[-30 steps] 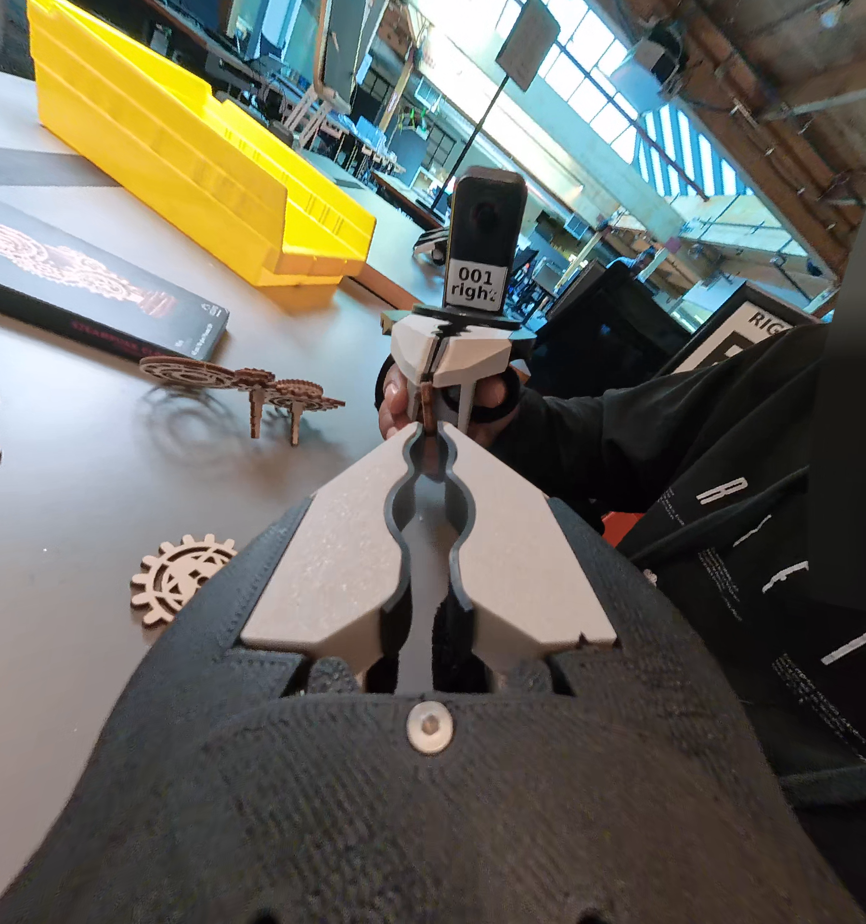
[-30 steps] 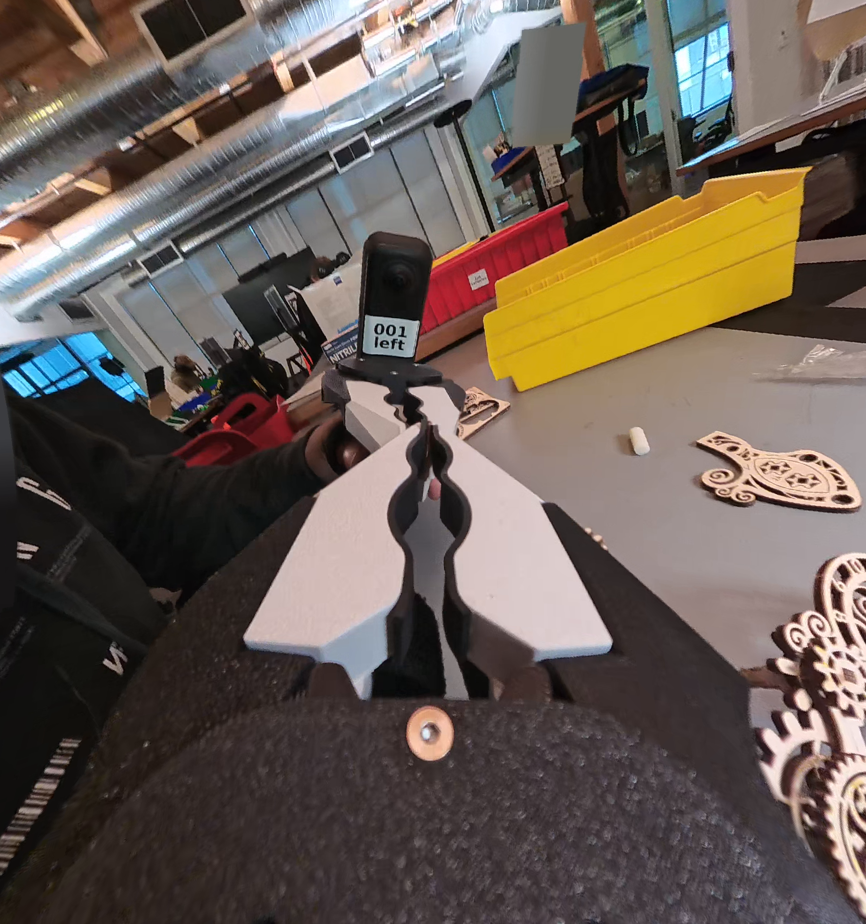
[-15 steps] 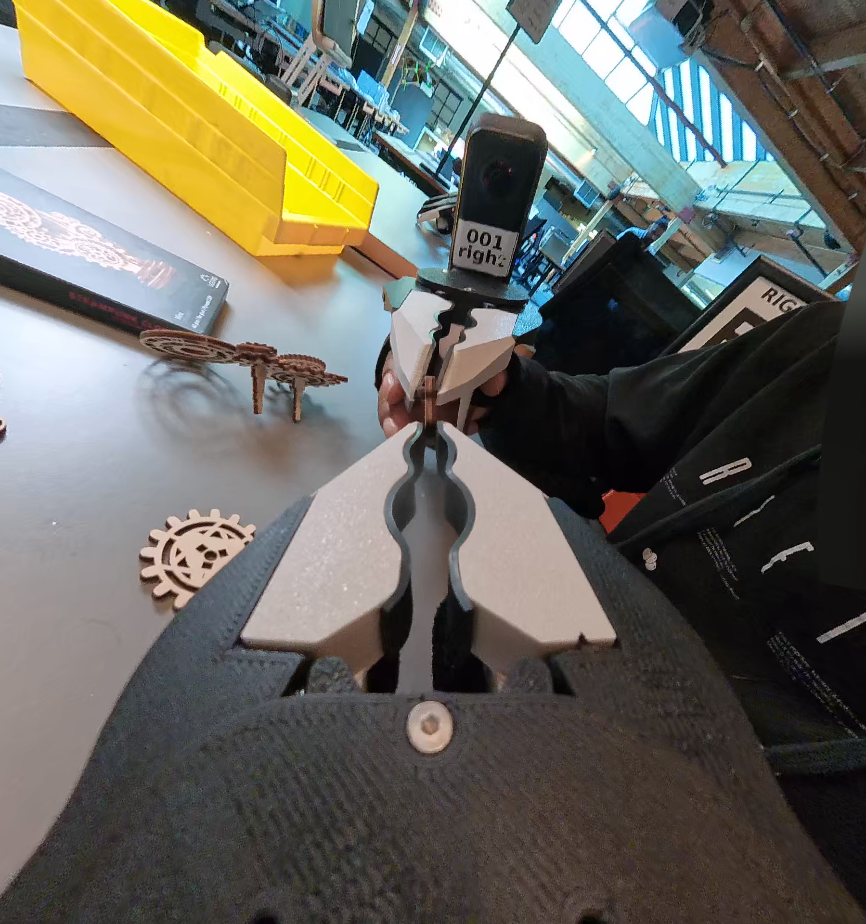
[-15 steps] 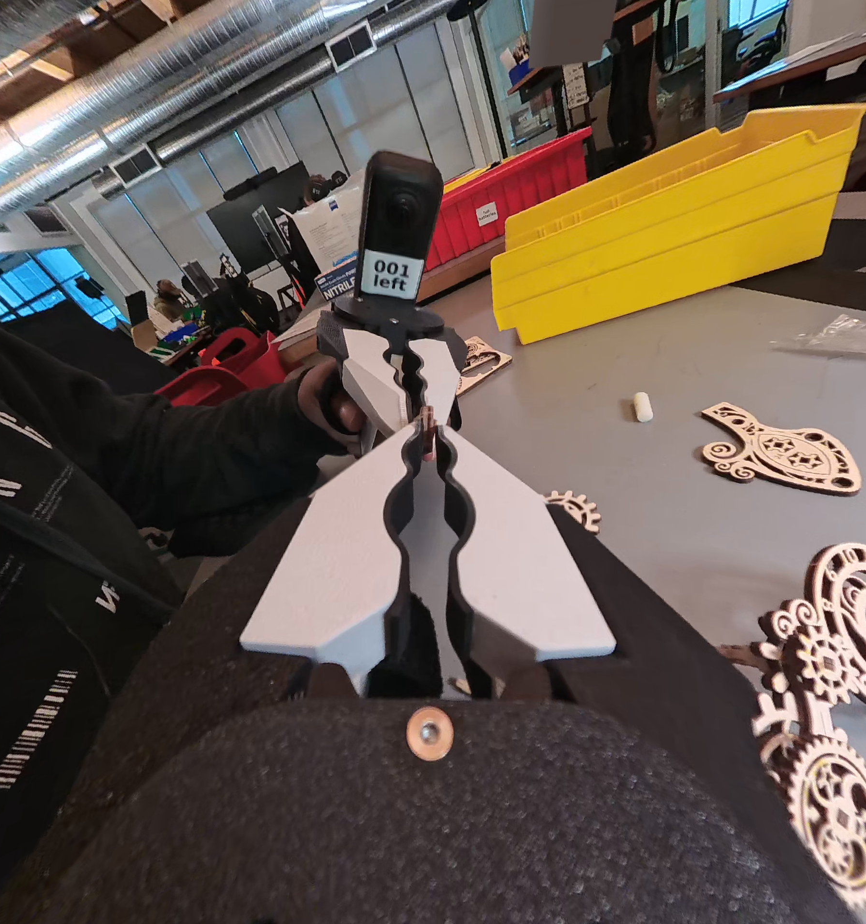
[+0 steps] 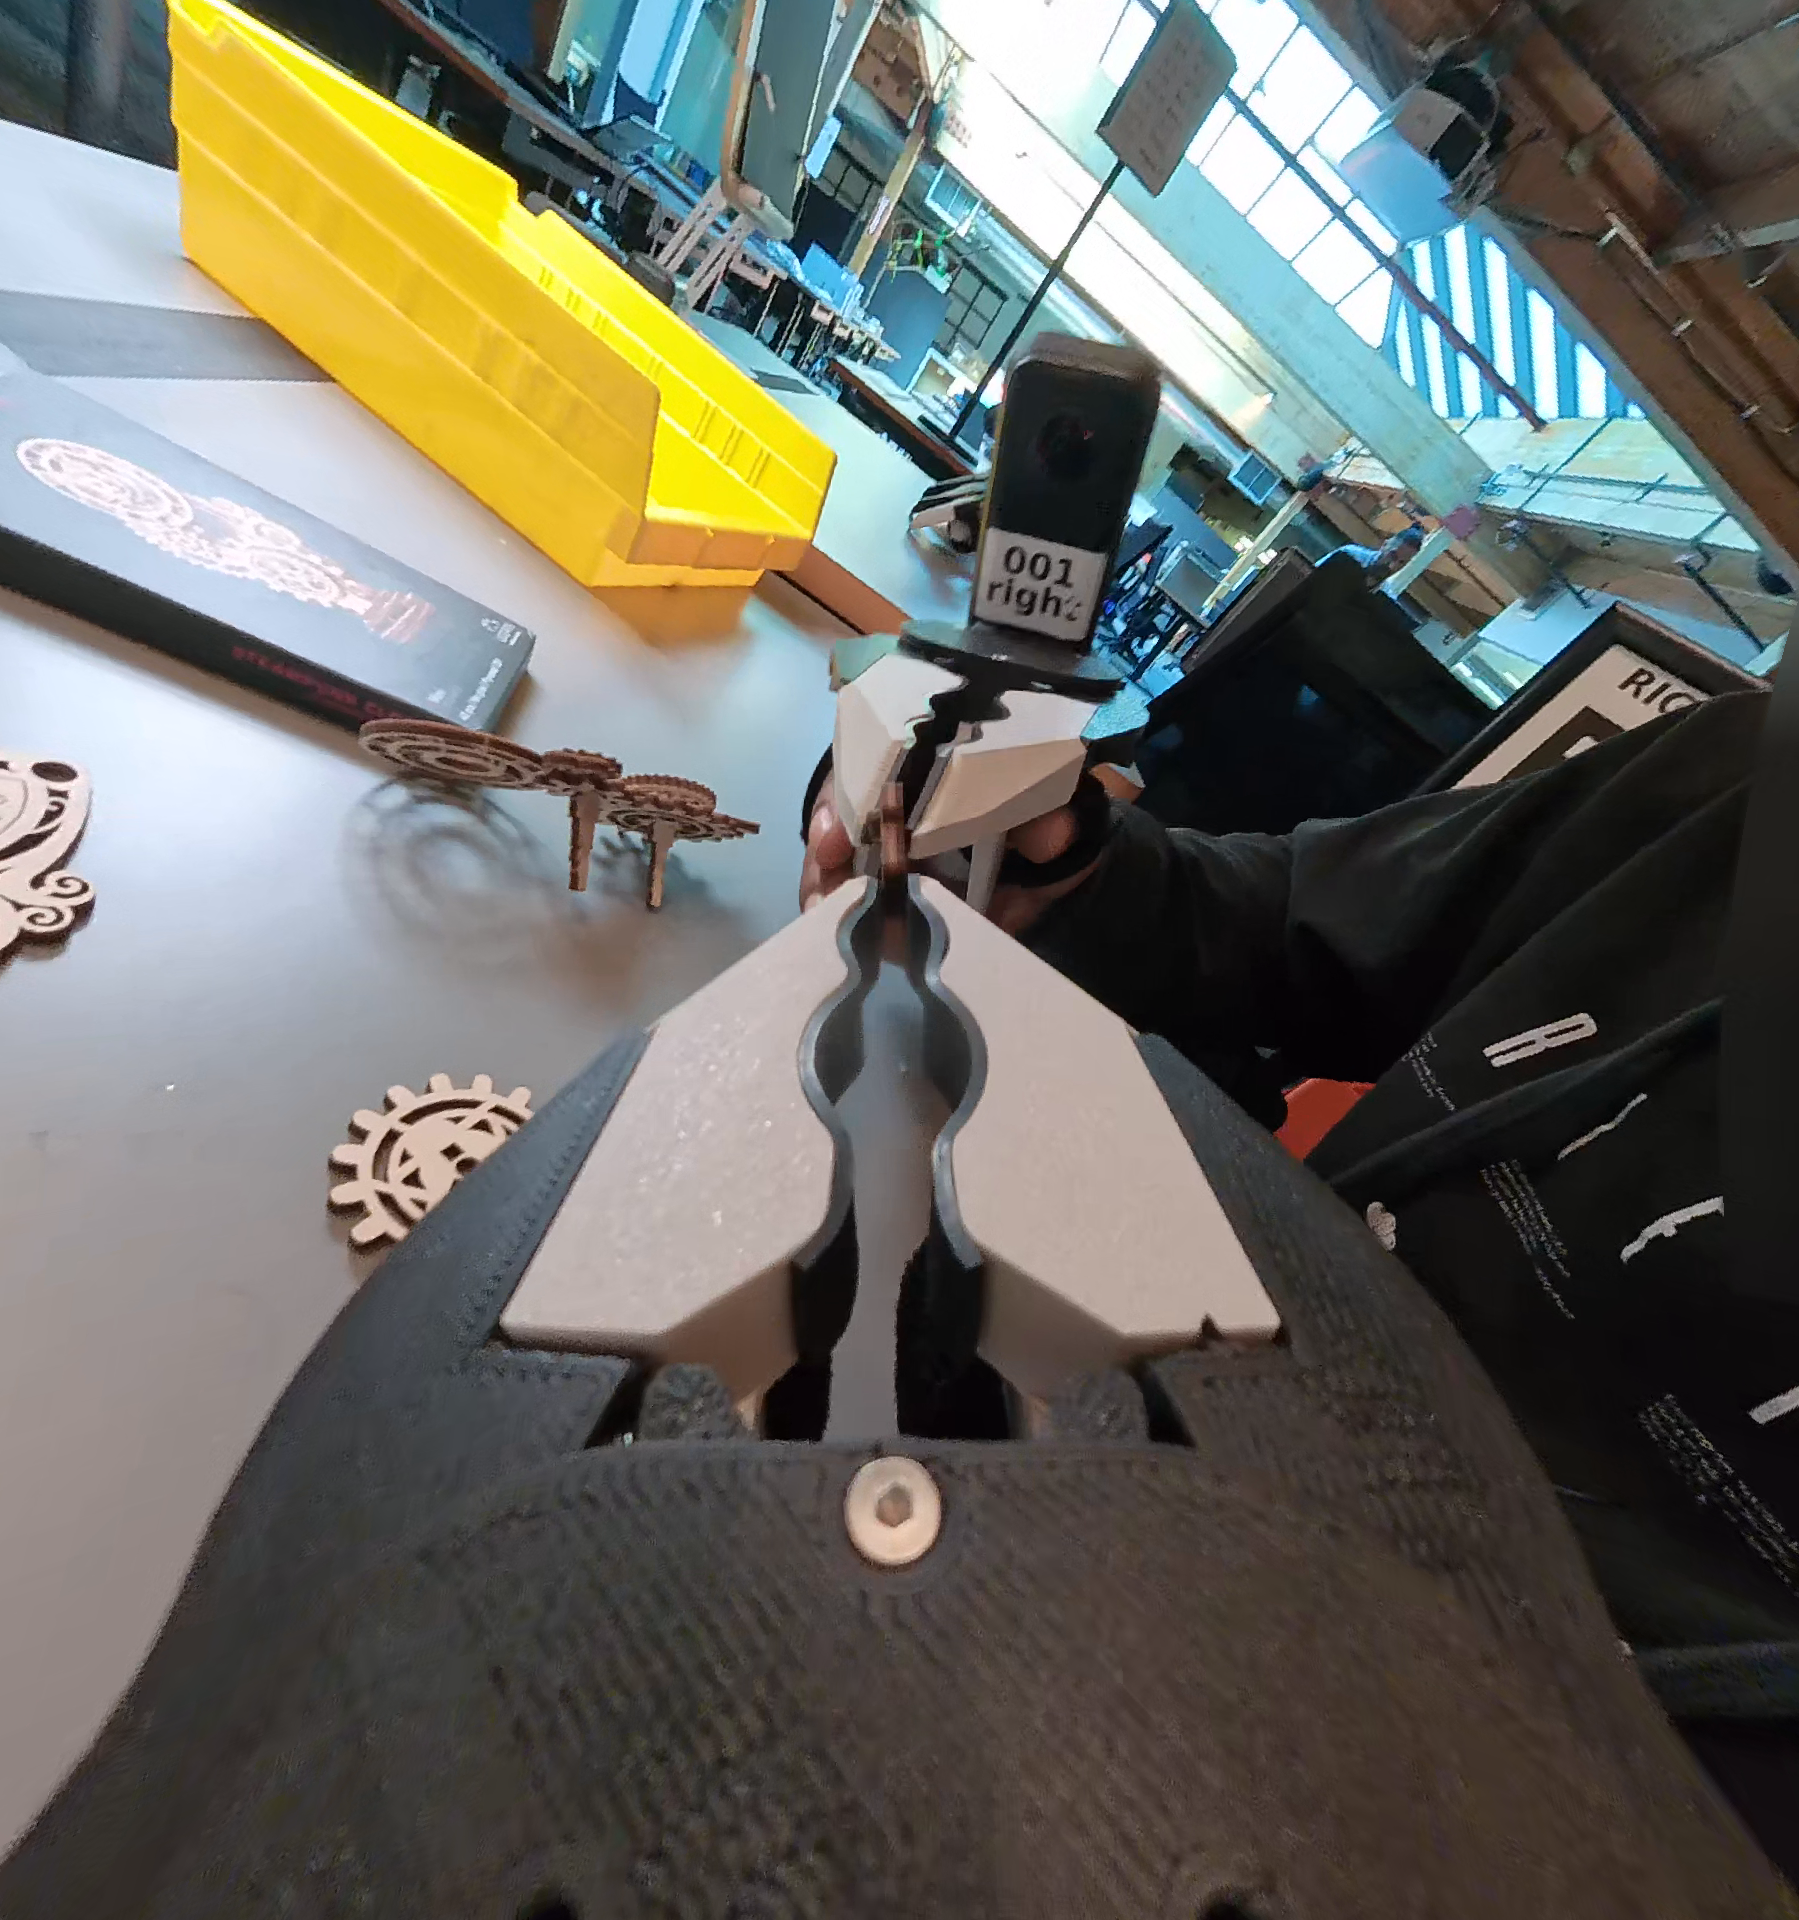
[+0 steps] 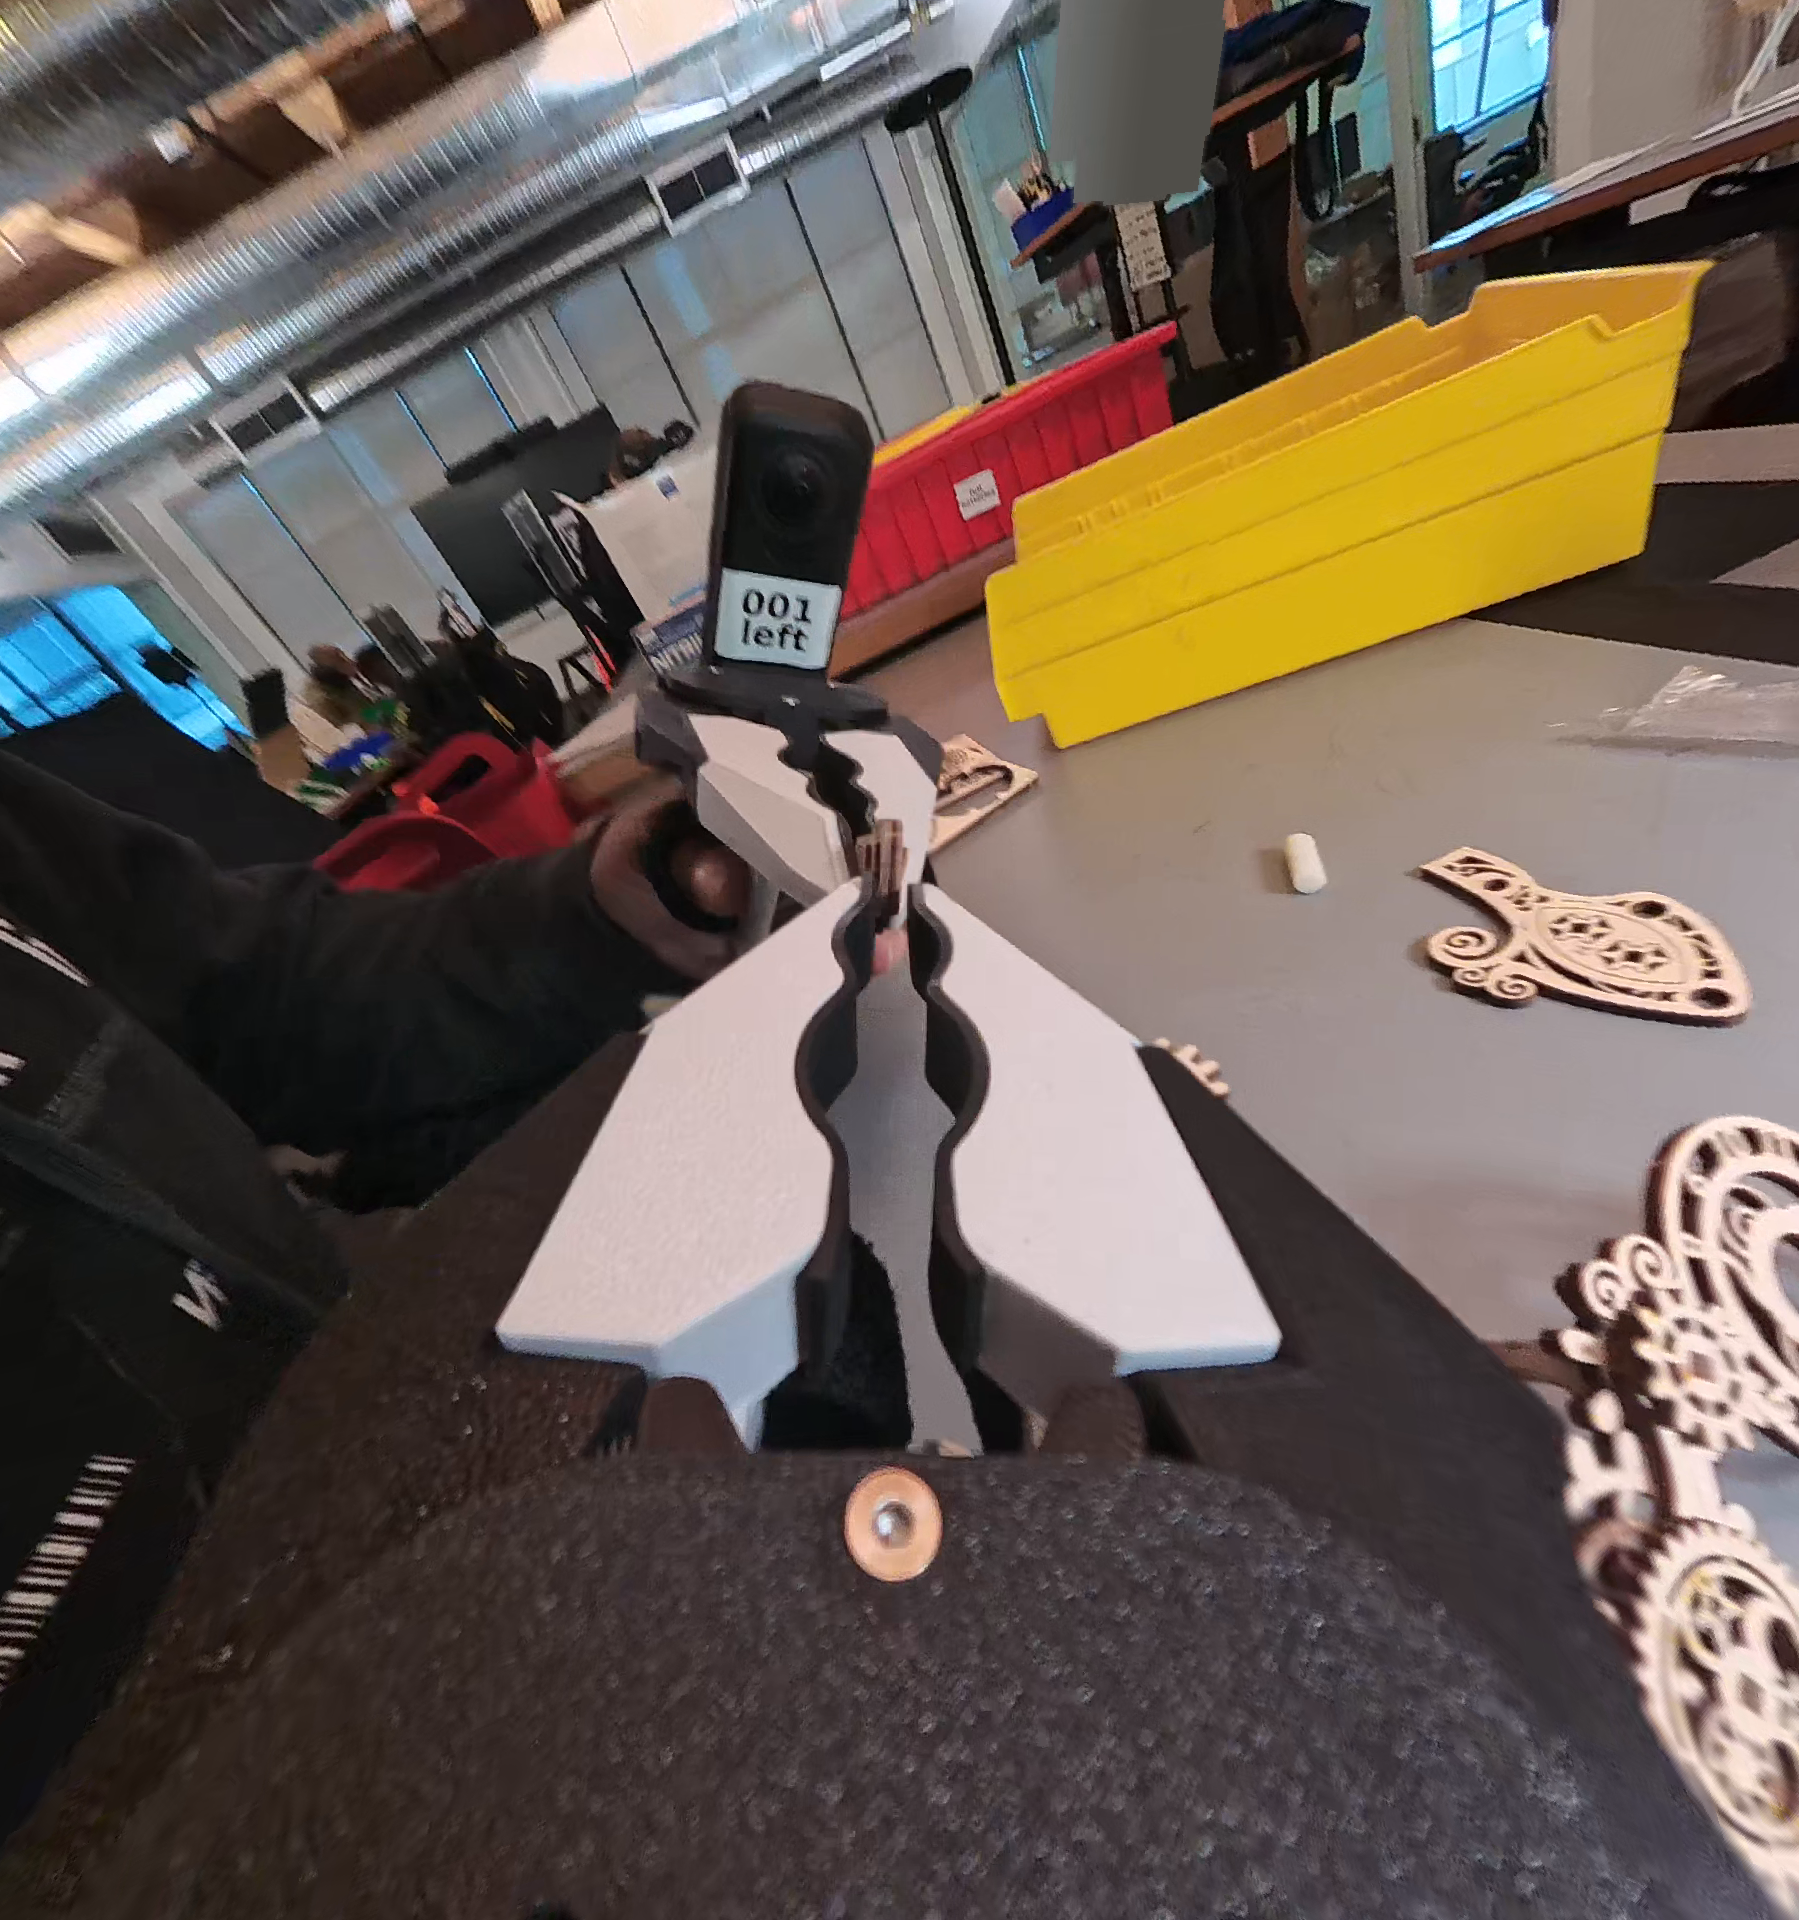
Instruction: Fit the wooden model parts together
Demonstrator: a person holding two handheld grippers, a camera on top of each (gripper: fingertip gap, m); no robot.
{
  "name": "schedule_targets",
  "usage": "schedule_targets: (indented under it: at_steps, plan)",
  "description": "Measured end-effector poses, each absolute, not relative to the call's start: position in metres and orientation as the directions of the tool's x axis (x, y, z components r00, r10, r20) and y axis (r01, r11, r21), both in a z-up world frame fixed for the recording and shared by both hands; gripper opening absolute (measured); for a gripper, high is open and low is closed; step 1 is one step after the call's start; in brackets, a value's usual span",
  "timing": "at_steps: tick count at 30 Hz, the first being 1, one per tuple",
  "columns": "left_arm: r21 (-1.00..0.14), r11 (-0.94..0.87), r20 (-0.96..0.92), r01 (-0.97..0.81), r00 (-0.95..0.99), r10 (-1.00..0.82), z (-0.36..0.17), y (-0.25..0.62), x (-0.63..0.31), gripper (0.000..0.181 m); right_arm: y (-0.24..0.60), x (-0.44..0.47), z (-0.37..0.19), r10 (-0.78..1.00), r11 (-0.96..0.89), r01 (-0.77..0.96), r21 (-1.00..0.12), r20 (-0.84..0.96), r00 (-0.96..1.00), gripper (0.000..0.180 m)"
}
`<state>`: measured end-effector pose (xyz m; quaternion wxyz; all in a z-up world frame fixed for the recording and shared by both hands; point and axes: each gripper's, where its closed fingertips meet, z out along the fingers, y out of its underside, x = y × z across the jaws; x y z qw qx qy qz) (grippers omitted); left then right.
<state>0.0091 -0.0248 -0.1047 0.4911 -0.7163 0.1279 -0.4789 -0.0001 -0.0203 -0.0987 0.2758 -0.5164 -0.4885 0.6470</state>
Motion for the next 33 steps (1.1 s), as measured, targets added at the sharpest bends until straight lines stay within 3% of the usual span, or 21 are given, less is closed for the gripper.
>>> schedule_targets:
  at_steps: [7, 20, 22, 23, 25, 29, 33]
  plan:
    - [-0.832, -0.503, 0.538, 0.236, 0.566, -0.624, -0.115, -0.023, 0.008, 0.002, -0.019, -0.002, -0.109, 0.917, -0.265, 0.194, -0.945, -0.309, -0.252, 0.003]
    - [-0.914, -0.404, 0.319, 0.019, 0.649, -0.69, -0.119, -0.029, 0.017, 0.004, -0.024, 0.003, -0.115, 0.917, -0.251, 0.277, -0.928, -0.319, -0.24, 0.001]
    - [-0.92, -0.392, 0.317, -0.003, 0.583, -0.748, -0.117, -0.038, 0.03, 0.0, -0.026, 0.002, -0.12, 0.928, -0.222, 0.297, -0.929, -0.294, -0.227, 0.0]
    - [-0.93, -0.36, 0.349, 0.068, 0.47, -0.811, -0.097, -0.047, 0.053, 0.0, -0.024, -0.002, -0.138, 0.947, -0.195, 0.377, -0.905, -0.274, -0.169, 0.0]
    - [-0.95, -0.282, 0.184, -0.136, 0.483, -0.856, -0.101, -0.049, 0.085, 0.0, -0.058, -0.007, -0.172, 0.914, -0.124, 0.499, -0.857, -0.295, -0.279, 0.0]
    - [-0.952, -0.305, 0.26, 0.004, 0.535, -0.804, -0.086, -0.042, 0.043, 0.0, -0.013, -0.009, -0.139, 0.933, -0.248, 0.374, -0.894, -0.325, -0.158, 0.0]
    - [-0.947, -0.308, 0.299, 0.092, 0.611, -0.733, -0.086, -0.032, 0.006, 0.0, -0.005, -0.007, -0.145, 0.935, -0.271, 0.366, -0.89, -0.333, -0.119, 0.0]
